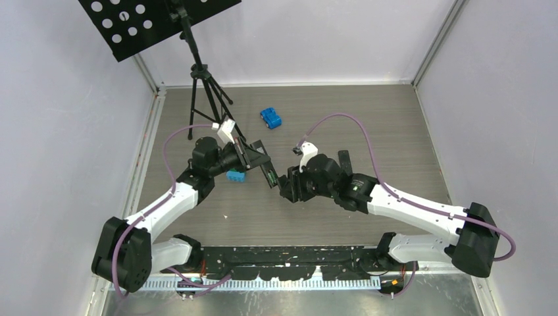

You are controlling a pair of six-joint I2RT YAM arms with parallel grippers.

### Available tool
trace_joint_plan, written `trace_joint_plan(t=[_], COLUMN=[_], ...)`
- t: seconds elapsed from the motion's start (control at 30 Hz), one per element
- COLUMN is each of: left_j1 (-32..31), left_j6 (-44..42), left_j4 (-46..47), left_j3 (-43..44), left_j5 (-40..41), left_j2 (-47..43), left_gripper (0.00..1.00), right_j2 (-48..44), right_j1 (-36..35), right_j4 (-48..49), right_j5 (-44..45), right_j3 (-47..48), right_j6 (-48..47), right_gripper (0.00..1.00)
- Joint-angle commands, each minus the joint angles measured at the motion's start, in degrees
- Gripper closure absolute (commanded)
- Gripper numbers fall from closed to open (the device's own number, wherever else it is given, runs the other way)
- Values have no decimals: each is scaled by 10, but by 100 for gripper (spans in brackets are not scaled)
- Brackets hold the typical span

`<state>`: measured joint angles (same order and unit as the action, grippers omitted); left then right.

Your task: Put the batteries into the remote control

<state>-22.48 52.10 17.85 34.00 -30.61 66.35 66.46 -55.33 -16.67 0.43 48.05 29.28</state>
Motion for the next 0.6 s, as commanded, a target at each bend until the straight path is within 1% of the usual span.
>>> trace_joint_plan(t=[0.0,0.33,0.57], left_j1=[2,2,2], left_j6=[-5,4,5], left_j4=[66,64,53], left_j3=[-4,1,6], left_j5=[-32,-48,-50], left_j2=[-8,-3,7], left_gripper=[100,100,100], right_j2=[22,69,88], right_j1=[-14,-21,-24], right_j4=[52,51,53], right_j5=[50,57,50], right_j3=[35,80,92], right_j6=[11,-15,-20], right_gripper=[69,69,68])
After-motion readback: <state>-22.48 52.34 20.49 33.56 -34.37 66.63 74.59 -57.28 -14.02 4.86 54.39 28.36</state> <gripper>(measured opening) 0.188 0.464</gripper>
